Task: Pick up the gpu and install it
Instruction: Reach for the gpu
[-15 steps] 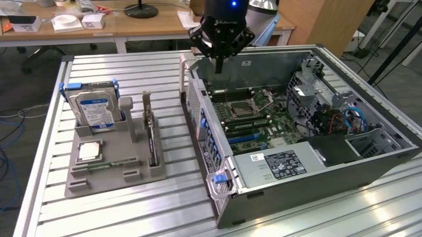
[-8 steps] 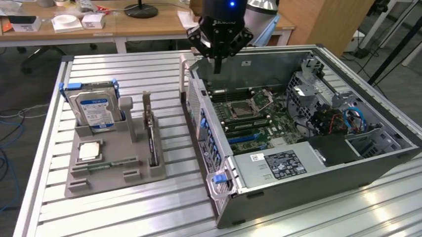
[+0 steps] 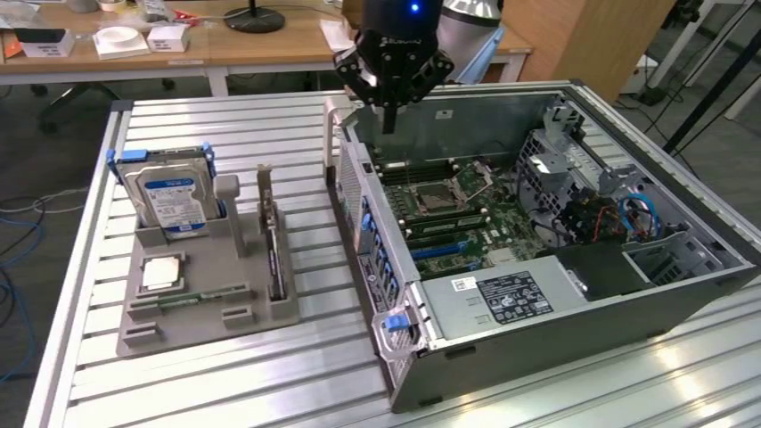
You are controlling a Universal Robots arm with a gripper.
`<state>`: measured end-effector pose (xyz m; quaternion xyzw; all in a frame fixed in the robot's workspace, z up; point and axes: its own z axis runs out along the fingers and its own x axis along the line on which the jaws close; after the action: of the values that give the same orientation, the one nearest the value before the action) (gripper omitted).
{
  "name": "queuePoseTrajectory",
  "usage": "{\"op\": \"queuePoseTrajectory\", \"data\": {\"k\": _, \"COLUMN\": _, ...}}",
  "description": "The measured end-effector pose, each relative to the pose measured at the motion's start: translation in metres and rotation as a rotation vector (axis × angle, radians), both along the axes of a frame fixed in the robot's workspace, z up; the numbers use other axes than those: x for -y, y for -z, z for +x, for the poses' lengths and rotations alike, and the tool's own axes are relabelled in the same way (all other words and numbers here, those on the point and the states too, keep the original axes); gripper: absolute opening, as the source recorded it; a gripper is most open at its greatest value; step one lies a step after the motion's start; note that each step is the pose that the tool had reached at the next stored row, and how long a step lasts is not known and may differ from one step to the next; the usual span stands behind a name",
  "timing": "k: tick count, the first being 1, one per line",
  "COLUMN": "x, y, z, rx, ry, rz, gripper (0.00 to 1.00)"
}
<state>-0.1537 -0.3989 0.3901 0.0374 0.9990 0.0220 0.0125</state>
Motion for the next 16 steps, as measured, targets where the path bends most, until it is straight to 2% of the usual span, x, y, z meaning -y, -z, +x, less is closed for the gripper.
{"op": "queuePoseTrajectory", "data": {"k": 16, "x": 0.0000, "y": 0.0012, "z": -0.0081, "rx": 0.0000, "ry": 0.000, "rz": -0.0001, "gripper": 0.11}}
